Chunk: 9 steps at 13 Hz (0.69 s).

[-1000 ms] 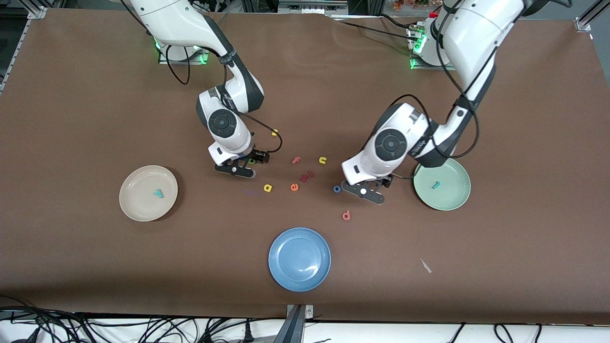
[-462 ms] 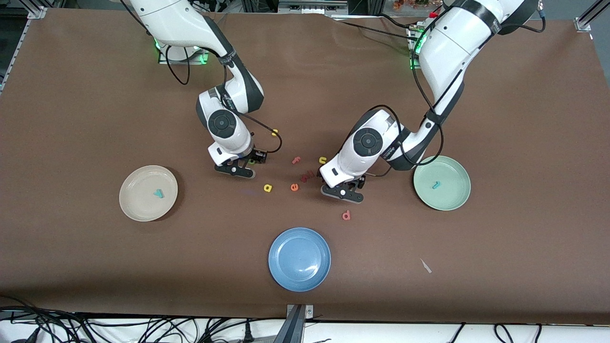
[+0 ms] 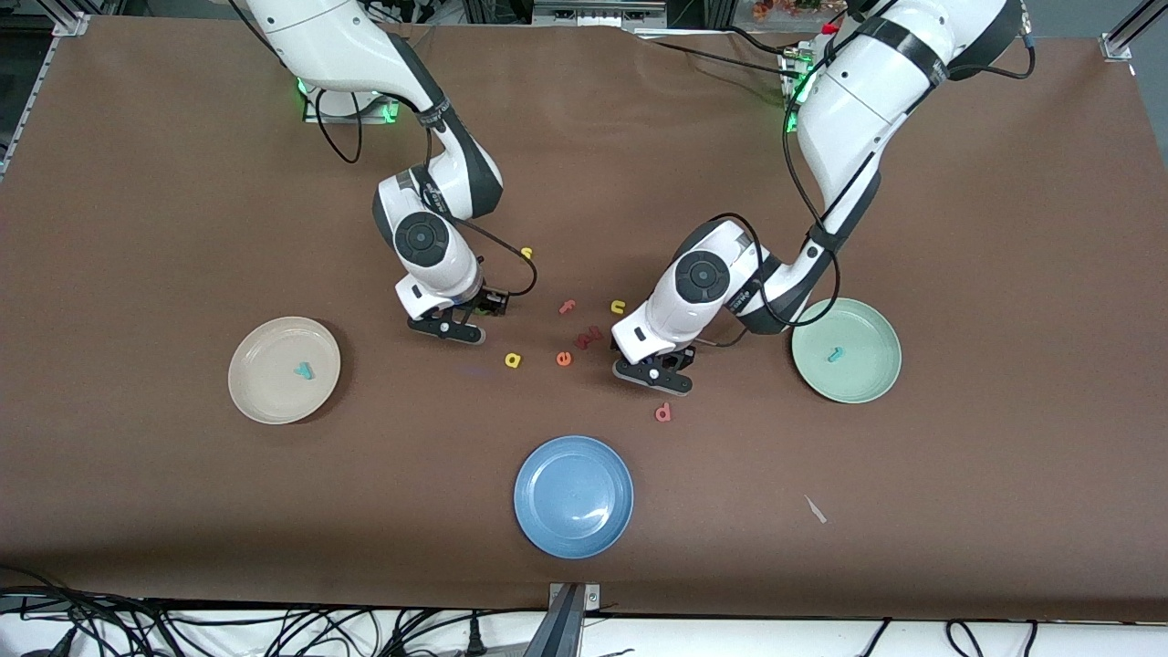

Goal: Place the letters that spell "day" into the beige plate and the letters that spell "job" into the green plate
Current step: 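Close the right gripper on the q while the left gripper grips the o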

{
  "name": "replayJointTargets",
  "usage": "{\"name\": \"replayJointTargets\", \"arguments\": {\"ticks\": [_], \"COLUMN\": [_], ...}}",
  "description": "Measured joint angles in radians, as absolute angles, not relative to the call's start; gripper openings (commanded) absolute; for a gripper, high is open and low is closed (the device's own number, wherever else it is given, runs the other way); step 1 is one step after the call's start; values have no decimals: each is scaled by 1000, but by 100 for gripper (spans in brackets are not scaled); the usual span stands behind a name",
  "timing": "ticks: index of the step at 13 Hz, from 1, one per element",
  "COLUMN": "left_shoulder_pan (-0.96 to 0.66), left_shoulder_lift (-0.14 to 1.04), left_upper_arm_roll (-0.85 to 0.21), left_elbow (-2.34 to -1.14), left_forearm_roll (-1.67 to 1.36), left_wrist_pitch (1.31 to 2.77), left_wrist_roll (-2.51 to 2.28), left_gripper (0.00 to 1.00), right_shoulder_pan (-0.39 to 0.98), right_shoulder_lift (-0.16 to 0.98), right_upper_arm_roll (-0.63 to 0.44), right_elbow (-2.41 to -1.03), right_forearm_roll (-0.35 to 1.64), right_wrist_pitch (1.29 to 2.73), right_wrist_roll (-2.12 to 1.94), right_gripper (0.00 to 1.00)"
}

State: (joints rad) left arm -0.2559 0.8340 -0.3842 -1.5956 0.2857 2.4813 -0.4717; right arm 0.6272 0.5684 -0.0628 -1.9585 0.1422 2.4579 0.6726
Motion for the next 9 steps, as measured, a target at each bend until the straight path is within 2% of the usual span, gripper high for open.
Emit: {"name": "replayJointTargets", "arguments": {"ticks": [1,6,8,9], "left_shoulder_pan": [-256,-260,-262,-262], "left_shoulder_lift": [834,838,838,838], "left_upper_arm_roll": [-383,-372,-370,-369], "left_elbow": [-1595,-1594,-1594,-1594], "left_forearm_roll": [296,298,298,299], "left_wrist_pitch": [2481,2481,2481,2480], "left_wrist_roll": [-472,-471,-471,-471], "left_gripper": [45,45,40,34], "right_shoulder_pan": [627,628,628,628], "right_shoulder_lift": [572,574,574,574], "right_upper_arm_roll": [-63,-63,-62,-62], "right_elbow": [-1958,-1952,-1951,-1951], "right_forearm_roll": [142,142,142,142], "right_wrist_pitch": [2461,2462,2462,2462], "right_wrist_roll": [673,673,673,673], "right_gripper": [50,38,33,30]}}
